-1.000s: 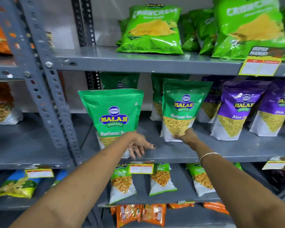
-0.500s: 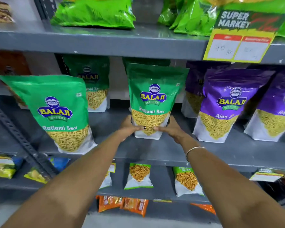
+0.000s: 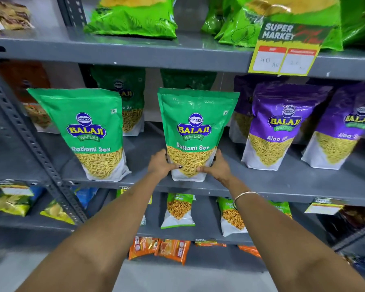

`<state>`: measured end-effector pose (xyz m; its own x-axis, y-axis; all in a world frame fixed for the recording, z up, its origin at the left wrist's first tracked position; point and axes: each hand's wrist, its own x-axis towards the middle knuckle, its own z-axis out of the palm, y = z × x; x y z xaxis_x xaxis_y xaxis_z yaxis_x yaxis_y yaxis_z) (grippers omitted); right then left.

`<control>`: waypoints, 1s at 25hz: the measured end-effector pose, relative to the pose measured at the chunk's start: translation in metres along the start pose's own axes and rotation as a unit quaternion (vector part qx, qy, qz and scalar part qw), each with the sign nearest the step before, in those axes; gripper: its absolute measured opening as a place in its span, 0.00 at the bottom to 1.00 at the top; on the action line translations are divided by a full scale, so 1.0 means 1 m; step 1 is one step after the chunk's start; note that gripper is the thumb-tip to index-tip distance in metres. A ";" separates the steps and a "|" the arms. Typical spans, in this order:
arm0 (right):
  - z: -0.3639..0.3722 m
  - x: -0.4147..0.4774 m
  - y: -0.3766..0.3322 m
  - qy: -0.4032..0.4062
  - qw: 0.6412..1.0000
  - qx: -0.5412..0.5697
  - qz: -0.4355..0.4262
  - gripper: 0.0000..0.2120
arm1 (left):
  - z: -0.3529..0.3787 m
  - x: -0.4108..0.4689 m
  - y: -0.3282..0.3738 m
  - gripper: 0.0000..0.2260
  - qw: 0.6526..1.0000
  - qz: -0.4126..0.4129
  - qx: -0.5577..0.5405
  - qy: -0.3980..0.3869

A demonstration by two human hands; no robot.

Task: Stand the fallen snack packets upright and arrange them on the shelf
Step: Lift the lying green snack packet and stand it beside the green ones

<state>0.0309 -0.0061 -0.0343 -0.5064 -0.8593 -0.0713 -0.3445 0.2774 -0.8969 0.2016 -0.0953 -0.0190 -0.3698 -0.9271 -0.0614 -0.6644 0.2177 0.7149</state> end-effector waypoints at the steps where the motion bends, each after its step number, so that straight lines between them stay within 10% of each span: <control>1: 0.000 -0.002 0.000 -0.001 1.000 -0.006 -0.001 0.41 | -0.001 -0.003 0.000 0.24 1.000 0.001 0.004 -0.002; 25: 0.003 -0.020 0.003 -0.003 1.000 -0.012 0.010 0.44 | -0.004 -0.007 -0.014 0.25 0.999 0.027 -0.007 -0.031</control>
<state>0.0422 0.0106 -0.0370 -0.5088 -0.8560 -0.0912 -0.3542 0.3047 -0.8841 0.2159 -0.0930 -0.0254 -0.4451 -0.8931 -0.0655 -0.6339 0.2626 0.7275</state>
